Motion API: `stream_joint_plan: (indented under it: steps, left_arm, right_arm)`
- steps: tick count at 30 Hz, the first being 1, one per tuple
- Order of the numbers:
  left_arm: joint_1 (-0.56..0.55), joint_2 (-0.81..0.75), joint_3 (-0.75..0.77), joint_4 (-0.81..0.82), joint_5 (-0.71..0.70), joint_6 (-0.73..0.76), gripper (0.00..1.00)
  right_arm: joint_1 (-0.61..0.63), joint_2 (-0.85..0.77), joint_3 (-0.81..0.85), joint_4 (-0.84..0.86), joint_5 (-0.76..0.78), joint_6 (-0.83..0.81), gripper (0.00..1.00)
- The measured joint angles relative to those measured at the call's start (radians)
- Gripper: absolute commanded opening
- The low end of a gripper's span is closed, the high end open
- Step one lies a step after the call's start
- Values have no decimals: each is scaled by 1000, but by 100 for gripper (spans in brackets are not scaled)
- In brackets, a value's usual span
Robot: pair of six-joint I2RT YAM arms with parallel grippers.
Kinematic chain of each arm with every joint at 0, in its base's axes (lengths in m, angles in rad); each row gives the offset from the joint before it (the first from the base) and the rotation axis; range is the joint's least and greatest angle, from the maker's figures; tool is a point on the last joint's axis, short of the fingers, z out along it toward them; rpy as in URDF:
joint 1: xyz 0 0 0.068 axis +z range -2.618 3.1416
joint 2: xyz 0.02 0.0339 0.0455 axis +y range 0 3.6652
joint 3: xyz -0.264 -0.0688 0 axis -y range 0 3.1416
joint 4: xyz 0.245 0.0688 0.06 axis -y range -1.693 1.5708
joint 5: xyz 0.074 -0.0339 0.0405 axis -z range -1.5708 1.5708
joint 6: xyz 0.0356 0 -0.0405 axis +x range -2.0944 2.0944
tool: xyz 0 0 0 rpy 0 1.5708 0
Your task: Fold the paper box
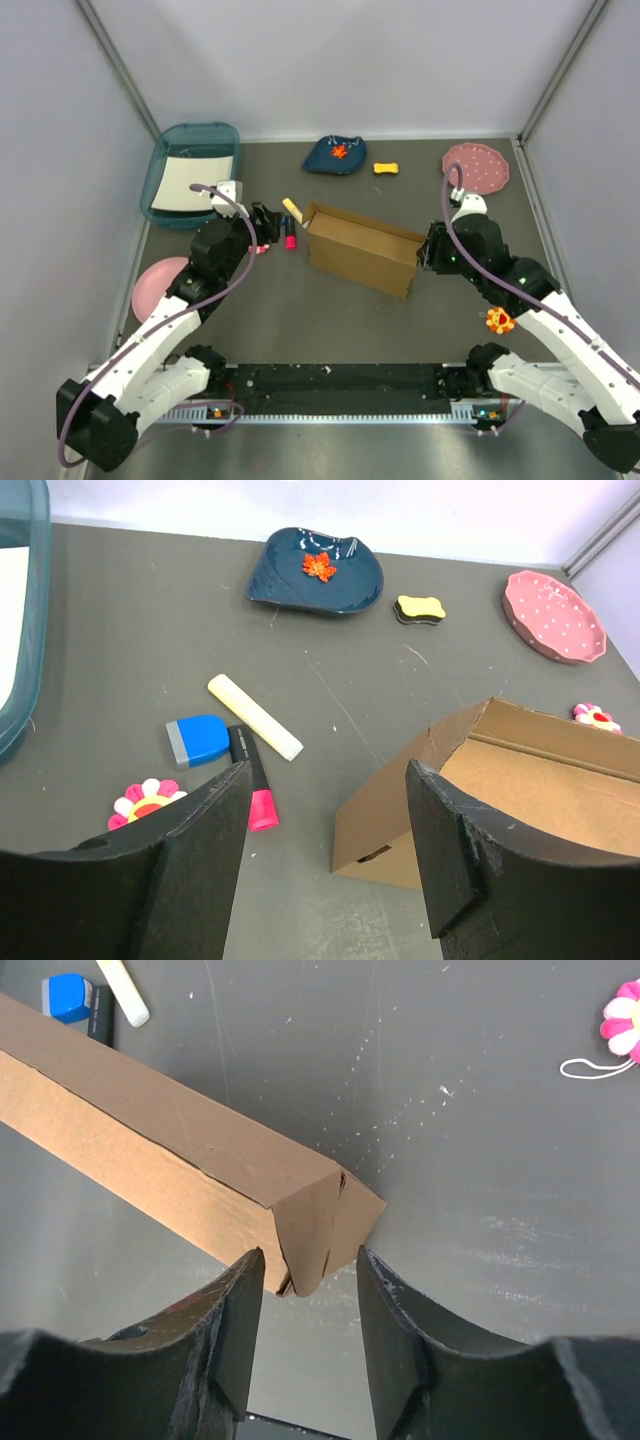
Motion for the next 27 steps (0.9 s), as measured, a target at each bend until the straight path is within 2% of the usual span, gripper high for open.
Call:
stream_joint_plan:
  steps: [12,20,27]
  left_arm:
    - [28,46,-14,69,136,63,69]
    - [34,50,-23,90,195,96,69]
    - [38,58,-23,101,251,130,70]
  right_arm:
    - [7,33,-16,31,3,-6,30]
    - [17,49,-33,52,11,-17,18]
    - [18,49,-34,55,19,-27,17]
